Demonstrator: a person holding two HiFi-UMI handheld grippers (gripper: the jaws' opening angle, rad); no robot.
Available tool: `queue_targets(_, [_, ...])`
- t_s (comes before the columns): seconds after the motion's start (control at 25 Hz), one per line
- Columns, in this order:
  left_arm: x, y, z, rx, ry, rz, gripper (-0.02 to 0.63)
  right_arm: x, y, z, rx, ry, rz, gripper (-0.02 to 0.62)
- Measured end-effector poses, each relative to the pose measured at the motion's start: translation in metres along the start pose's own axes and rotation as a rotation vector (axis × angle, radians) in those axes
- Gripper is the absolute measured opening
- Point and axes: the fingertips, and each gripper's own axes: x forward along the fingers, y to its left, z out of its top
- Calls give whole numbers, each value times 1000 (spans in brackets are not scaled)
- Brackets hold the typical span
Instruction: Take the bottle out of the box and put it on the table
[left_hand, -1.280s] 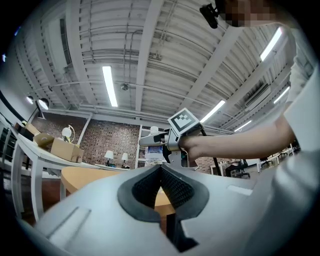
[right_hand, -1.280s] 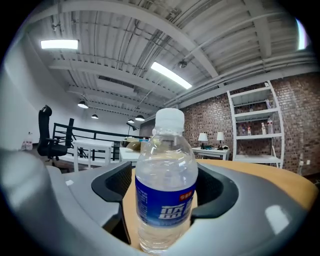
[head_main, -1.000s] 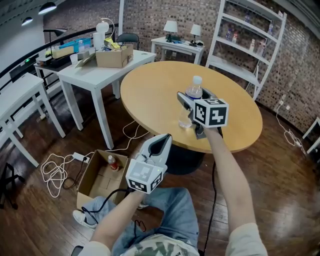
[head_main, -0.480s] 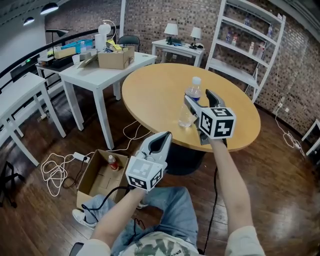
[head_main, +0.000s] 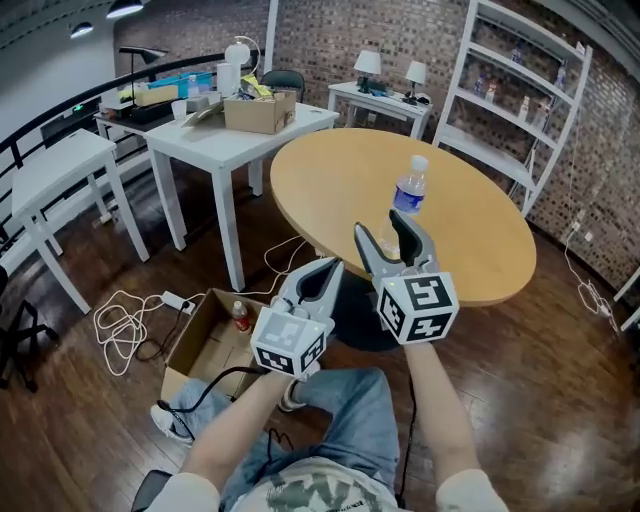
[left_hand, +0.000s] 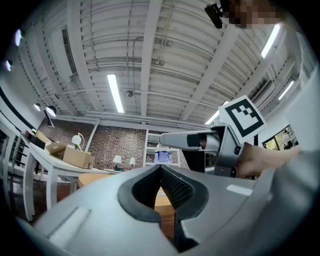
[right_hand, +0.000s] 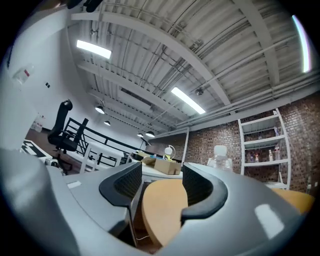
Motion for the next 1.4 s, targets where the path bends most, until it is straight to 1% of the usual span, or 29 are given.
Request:
queue_targets(0.16, [-23,19,12,37,-7,48,0,4,43,-7,27,-21,56,233])
queue_targets(0.32, [-40,34,12,43,9,85,0,-1,72,-9,42,-46,73,196])
queue_targets(0.4, [-48,38,16,36,0,107,0,-8,85,-11,45,-57,81,172])
queue_targets(0.52, [-60,39,21,51,-14,134,0,-18,103,-20,58,-57,90,143])
queue_targets(0.6, [-68,37,18,64,-2,143,0,-23,112,-28,63,-51,93,123])
queue_targets(0.76, [-77,34,12,69,6,160,0,-32,124,-43,81,-34,82,97])
queue_targets(0.88, [-84,29,13,79,-8,172,0,-41,131,-58,94,-20,62,48])
queue_targets(0.96, [-88,25,4,75,-3,177,0,-48,132,-70,109,-13,43,20])
queue_targets(1.08, [-93,21,-19,55,28,185,0,-57,133,-81,128,-7,25,5])
queue_targets(1.32, [-90,6,-27,60,75,168,0,-67,127,-99,150,30,-7,0])
queue_targets(1.4, [-91,5,-34,46,79,168,0,-70,123,-105,163,43,-21,0])
